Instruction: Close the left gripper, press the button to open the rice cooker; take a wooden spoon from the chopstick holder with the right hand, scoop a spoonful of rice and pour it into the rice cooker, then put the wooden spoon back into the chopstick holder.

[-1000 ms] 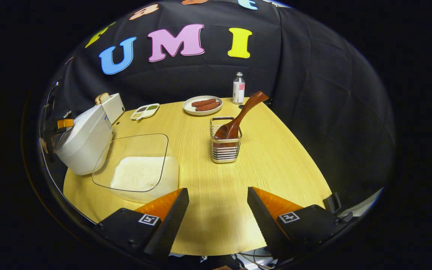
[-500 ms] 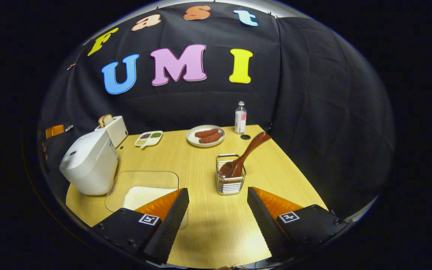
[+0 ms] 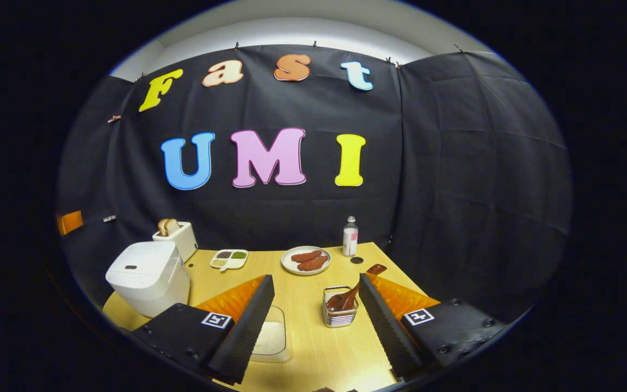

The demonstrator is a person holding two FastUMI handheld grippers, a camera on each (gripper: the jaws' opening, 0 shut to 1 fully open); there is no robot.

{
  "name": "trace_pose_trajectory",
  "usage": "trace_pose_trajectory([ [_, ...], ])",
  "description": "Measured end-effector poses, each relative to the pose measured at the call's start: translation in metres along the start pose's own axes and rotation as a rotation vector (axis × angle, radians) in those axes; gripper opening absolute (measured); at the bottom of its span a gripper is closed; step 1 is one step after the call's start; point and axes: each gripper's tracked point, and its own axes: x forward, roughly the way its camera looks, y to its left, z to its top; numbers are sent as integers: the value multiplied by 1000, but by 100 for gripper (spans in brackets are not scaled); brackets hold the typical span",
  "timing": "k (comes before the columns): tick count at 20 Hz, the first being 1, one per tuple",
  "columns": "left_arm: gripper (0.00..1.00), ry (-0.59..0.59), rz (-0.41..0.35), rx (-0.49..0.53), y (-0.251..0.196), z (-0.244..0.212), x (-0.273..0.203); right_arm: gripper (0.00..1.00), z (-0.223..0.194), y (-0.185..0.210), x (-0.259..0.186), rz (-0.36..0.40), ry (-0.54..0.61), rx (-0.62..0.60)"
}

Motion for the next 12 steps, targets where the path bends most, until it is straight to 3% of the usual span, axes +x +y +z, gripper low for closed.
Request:
trace_pose_trajectory([
  [6, 96, -33, -10, -99, -4, 8, -37, 98, 12, 11, -36, 27, -4, 22],
  [12, 96, -68, -55, -22, -12, 20, -31, 99, 32, 2, -42, 20, -25, 24],
])
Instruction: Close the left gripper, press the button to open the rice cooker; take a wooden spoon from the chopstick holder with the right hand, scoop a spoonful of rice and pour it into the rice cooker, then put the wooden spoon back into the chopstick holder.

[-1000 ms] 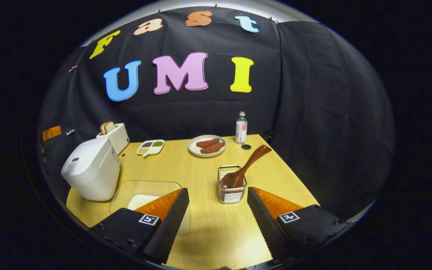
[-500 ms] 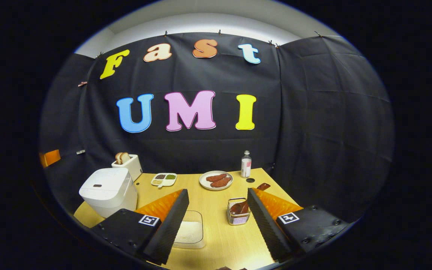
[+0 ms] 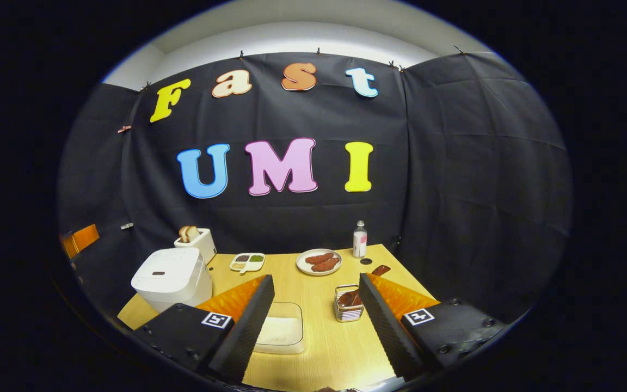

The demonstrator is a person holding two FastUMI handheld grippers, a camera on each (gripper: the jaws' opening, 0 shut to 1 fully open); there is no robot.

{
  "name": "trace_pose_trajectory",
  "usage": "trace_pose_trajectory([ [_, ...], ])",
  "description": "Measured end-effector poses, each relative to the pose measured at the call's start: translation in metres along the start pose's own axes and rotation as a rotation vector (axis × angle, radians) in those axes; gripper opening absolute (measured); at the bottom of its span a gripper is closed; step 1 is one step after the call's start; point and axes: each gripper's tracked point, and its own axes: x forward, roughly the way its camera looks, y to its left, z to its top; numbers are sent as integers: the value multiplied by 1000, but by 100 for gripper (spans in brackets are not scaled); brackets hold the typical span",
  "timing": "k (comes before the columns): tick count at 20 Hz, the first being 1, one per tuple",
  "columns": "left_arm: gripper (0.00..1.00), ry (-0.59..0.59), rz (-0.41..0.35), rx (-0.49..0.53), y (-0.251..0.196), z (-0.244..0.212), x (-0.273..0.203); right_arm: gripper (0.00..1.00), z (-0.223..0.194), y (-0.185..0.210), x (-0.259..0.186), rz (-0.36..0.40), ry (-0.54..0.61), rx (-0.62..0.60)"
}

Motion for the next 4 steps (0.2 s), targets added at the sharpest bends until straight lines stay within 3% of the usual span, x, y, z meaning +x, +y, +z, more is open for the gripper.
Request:
trace_pose_trajectory([
  [4, 96, 4, -25, -23, -13, 1, 9, 99, 5, -5, 5, -21, -10, 40],
])
